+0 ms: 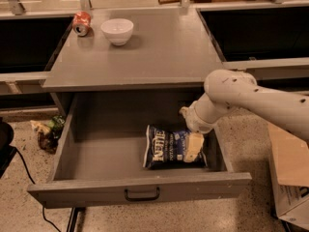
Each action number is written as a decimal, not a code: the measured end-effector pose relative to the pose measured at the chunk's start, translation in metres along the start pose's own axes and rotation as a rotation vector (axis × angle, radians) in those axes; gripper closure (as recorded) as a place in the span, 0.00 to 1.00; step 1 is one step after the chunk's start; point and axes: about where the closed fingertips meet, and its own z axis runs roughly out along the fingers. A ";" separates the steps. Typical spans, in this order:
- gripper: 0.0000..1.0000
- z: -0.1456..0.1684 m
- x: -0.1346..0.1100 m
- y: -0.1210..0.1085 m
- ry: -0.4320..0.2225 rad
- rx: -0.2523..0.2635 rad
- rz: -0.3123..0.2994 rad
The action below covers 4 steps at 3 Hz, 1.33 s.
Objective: Pick blue chip bag from top drawer and place on counter
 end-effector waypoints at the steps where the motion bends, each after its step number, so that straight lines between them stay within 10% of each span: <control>1: 0.00 0.022 0.008 -0.004 -0.016 -0.036 0.009; 4: 0.66 0.020 0.005 -0.001 -0.023 0.002 0.004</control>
Offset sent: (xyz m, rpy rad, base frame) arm 0.0167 0.0012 -0.0540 0.0365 0.0834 0.0092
